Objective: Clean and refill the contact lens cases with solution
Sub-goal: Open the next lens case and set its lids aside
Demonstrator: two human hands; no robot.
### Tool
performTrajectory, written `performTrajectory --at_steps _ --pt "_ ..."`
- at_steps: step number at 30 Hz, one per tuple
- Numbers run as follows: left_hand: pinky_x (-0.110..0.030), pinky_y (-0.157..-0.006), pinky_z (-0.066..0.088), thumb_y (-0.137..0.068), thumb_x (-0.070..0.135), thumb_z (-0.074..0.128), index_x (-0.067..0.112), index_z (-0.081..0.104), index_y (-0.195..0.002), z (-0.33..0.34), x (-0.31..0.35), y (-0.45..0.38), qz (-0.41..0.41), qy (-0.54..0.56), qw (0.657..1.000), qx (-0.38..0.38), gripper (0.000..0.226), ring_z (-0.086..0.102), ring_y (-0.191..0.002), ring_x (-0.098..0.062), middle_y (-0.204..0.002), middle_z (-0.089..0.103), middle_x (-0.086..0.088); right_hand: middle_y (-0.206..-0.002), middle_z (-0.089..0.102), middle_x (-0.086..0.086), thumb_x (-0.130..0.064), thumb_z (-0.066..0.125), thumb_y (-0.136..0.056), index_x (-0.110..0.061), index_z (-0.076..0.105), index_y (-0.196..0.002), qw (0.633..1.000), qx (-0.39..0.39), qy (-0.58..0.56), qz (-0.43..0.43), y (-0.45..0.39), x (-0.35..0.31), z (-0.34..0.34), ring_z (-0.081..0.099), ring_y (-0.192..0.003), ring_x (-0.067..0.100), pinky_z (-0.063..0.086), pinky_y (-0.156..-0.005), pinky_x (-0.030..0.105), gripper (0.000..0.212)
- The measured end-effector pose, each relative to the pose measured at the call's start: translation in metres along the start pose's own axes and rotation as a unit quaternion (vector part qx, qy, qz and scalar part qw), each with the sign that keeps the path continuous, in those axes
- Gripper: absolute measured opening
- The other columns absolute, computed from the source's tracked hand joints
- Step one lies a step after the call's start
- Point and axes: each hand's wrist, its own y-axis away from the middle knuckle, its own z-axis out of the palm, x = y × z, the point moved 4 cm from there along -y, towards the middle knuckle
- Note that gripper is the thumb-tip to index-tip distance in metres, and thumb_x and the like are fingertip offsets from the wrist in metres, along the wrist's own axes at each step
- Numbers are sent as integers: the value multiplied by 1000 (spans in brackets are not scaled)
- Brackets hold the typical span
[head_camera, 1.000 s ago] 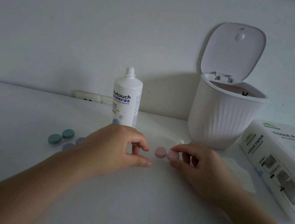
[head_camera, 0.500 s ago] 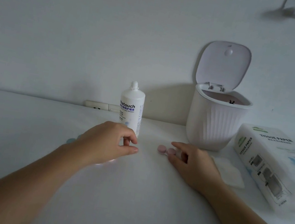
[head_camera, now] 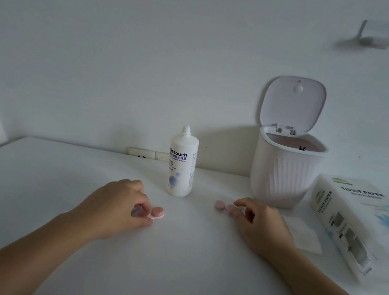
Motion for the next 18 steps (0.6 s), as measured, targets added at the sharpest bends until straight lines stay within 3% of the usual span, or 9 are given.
performTrajectory --at_steps 3,7,11,13,16,18 --pt "-15 -70 35 -77 55 73 36 71 -83 2 2 -1 30 -6 1000 8 20 48 -84 0 -85 54 15 -64 58 -16 -56 59 -91 -33 70 -98 1000 7 1 -10 1 0 0 52 -61 -2 42 -58 25 26" --pt "-24 -72 45 -69 65 68 39 65 -82 1 19 -5 34 67 997 11 28 50 -87 -2 -91 56 20 -67 55 -24 -51 60 -92 -34 69 -96 999 14 -4 -36 3 -3 0 51 -64 -7 42 -61 24 20" --pt "-16 -53 40 -71 63 71 44 63 -87 10 50 -18 53 109 993 -4 26 54 -76 4 -90 55 38 -69 55 -28 -40 63 -90 -32 71 -96 997 13 -24 -75 9 -8 -2 51 -64 -9 37 -59 16 12" --pt "-17 -55 37 -72 63 70 43 63 -87 18 65 -29 81 121 989 -17 26 54 -72 1 -85 57 35 -70 54 -28 -38 63 -89 -31 72 -100 993 0 -45 -106 14 -13 -5 51 -63 -9 34 -60 8 16" --pt "-21 -61 42 -75 58 73 39 67 -90 30 79 -42 114 144 982 -31 24 56 -76 -5 -90 60 28 -66 52 -15 -50 61 -90 -30 73 -108 988 -36 -65 -137 17 -20 -9 51 -61 -1 34 -59 10 30" --pt "-26 -64 48 -76 53 75 37 70 -92 37 84 -47 131 165 977 -35 23 58 -75 -9 -89 62 22 -68 56 -17 -57 65 -88 -30 73 -108 986 -50 -71 -142 19 -23 -10 53 -61 1 35 -58 7 35"
